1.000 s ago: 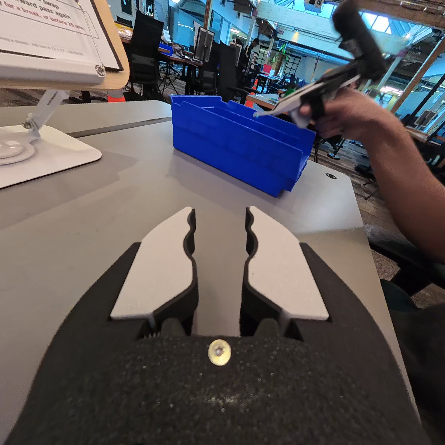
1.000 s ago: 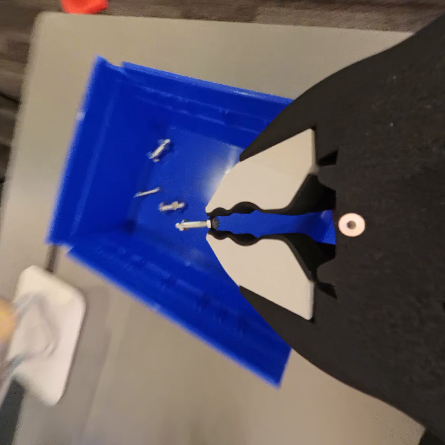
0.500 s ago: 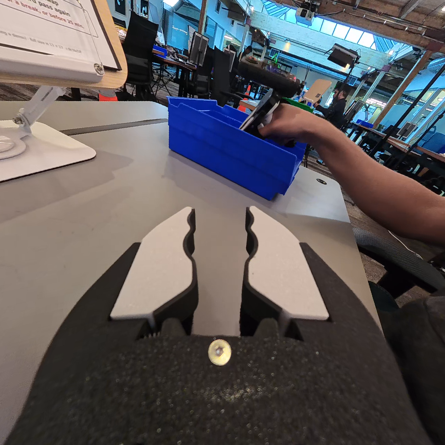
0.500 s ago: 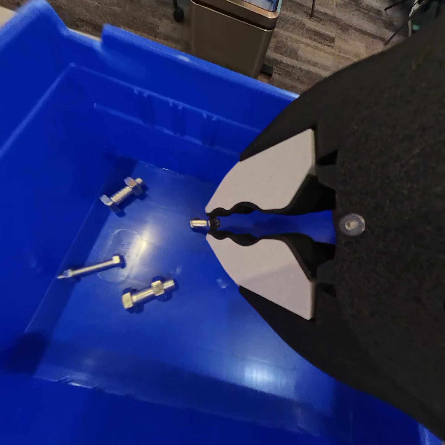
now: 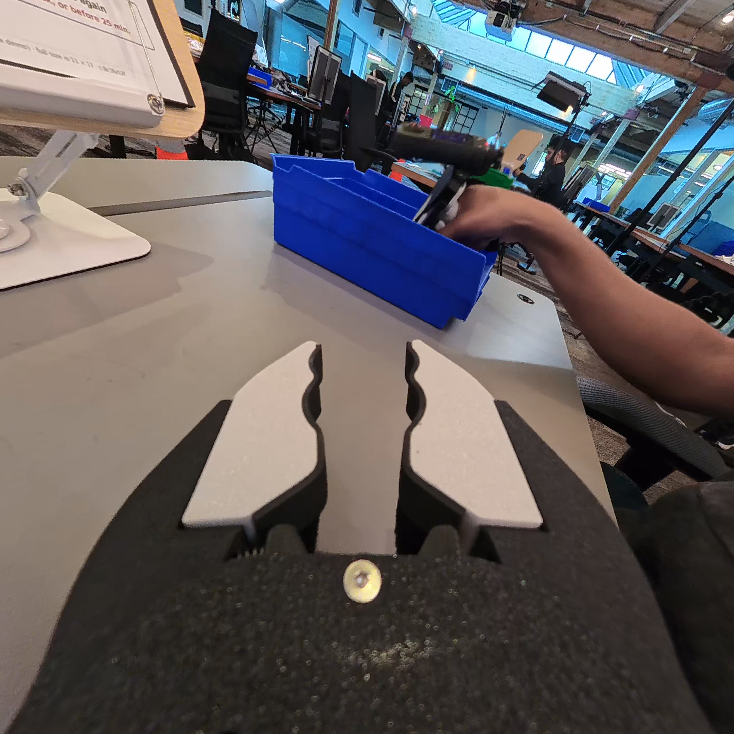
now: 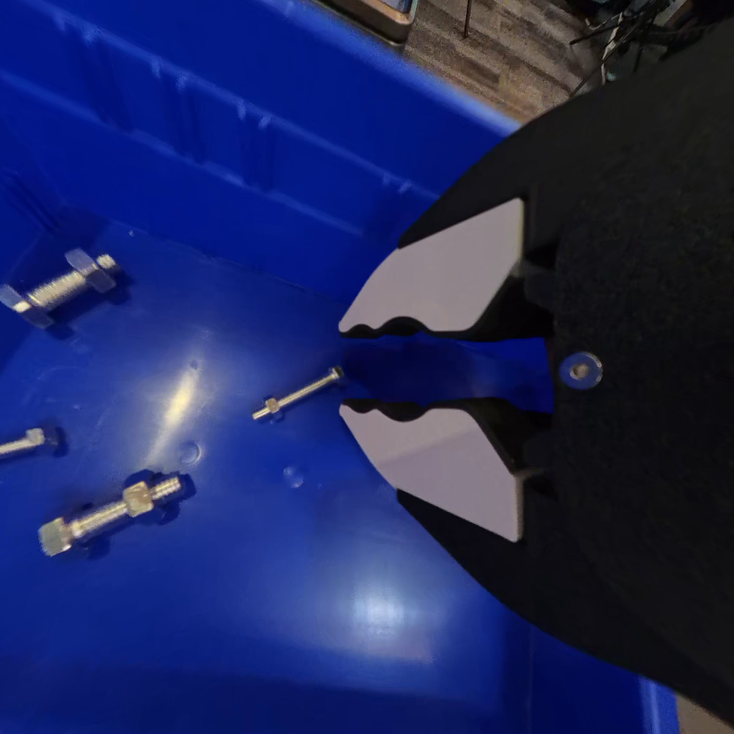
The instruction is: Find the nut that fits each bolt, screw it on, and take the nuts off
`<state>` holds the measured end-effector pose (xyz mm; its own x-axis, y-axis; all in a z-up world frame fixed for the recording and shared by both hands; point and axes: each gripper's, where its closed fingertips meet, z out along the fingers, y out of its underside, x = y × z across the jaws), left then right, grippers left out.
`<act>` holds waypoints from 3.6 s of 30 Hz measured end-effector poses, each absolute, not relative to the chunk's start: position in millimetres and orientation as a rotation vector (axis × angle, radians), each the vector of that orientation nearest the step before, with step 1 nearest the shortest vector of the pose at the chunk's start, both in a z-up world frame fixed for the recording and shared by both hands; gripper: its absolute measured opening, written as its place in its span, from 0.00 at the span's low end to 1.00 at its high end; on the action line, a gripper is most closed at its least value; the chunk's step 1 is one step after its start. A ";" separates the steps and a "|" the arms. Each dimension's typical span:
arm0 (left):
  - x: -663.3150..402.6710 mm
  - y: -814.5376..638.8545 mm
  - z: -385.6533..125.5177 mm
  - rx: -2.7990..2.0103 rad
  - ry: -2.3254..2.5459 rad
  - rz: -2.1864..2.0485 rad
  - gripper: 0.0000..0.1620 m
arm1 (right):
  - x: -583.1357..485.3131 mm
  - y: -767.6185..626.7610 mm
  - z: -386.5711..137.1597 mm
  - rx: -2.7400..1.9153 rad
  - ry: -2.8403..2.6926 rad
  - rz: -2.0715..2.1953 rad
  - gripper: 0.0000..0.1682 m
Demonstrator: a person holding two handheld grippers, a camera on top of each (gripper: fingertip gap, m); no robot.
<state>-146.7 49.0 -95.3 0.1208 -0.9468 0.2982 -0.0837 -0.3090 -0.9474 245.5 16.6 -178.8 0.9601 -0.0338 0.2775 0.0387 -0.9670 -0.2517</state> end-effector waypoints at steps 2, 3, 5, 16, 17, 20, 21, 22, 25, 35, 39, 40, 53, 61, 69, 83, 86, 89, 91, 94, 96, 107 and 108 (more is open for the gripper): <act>-145.3 48.9 -97.4 -1.575 1.045 -1.291 0.24 | 227.9 23.6 -148.4 -2.679 0.002 -0.386 0.19; -144.1 49.1 -99.3 -1.587 1.052 -1.280 0.24 | 206.8 31.5 -126.0 -2.539 -0.026 -0.337 0.19; -141.5 50.8 -104.1 -1.616 1.062 -1.233 0.24 | 128.1 47.3 -73.4 -2.193 -0.231 -0.105 0.20; -132.0 47.4 -143.3 -1.777 1.231 -0.854 0.27 | -122.6 18.7 -74.3 -1.597 -0.546 0.788 0.21; -131.6 43.4 -145.1 -1.782 1.254 -0.861 0.29 | -120.5 18.8 -75.4 -1.573 -0.554 0.753 0.21; -131.1 34.1 -135.6 -1.785 1.257 -0.916 0.28 | -111.9 21.5 -79.4 -1.531 -0.544 0.655 0.16; -131.8 30.9 -128.3 -1.781 1.259 -0.930 0.28 | -113.4 19.8 -79.0 -1.536 -0.540 0.688 0.16; -133.6 27.3 -119.3 -1.772 1.264 -0.940 0.27 | -114.2 19.4 -78.9 -1.538 -0.523 0.718 0.16; -149.0 -5.9 -69.1 -1.630 1.379 -1.106 0.27 | -118.6 21.4 -87.3 -1.586 -0.519 0.758 0.16; -374.8 136.2 -55.2 -2.127 1.504 0.018 0.22 | -120.4 21.5 -93.2 -1.620 -0.529 0.788 0.15; -431.5 189.0 -120.4 -2.469 1.538 0.237 0.21 | -118.1 21.8 -92.5 -1.617 -0.512 0.799 0.15; -439.2 197.2 -131.4 -2.508 1.542 0.278 0.20 | -117.0 21.7 -92.6 -1.619 -0.506 0.804 0.15; -471.9 212.3 -188.9 -2.819 1.602 0.365 0.20 | -121.0 20.0 -94.9 -1.632 -0.539 0.808 0.15; -469.2 202.5 -189.9 -2.831 1.618 0.241 0.09 | -121.6 20.4 -95.5 -1.638 -0.541 0.814 0.14; -394.0 175.5 -93.9 -2.482 1.787 0.289 0.08 | -120.7 21.0 -95.1 -1.636 -0.532 0.816 0.14; -126.7 105.6 -158.5 -2.056 2.455 0.168 0.08 | -131.6 6.8 -98.0 -1.642 -0.644 0.883 0.10; -116.0 101.4 -173.6 -2.038 2.523 0.186 0.08 | -138.0 -1.9 -99.0 -1.634 -0.711 0.930 0.10; -111.4 93.2 -183.7 -2.019 2.573 0.176 0.08 | -142.1 -7.5 -100.8 -1.635 -0.761 0.958 0.12; -111.7 87.5 -188.3 -2.012 2.599 0.171 0.08 | -142.7 -8.3 -101.4 -1.639 -0.768 0.977 0.12; -117.1 82.1 -193.9 -1.986 2.643 0.192 0.09 | -143.6 -8.7 -102.7 -1.649 -0.776 0.994 0.13; -115.2 80.2 -194.5 -1.982 2.621 0.148 0.09 | -144.2 -9.2 -103.6 -1.654 -0.783 0.994 0.14; -170.4 61.2 -103.7 -1.966 1.578 -0.480 0.16 | -112.4 11.0 -114.1 -1.938 -1.259 0.352 0.17; -177.7 53.1 -97.8 -1.964 1.380 -0.632 0.16 | -107.9 20.8 -117.8 -1.996 -1.312 0.279 0.17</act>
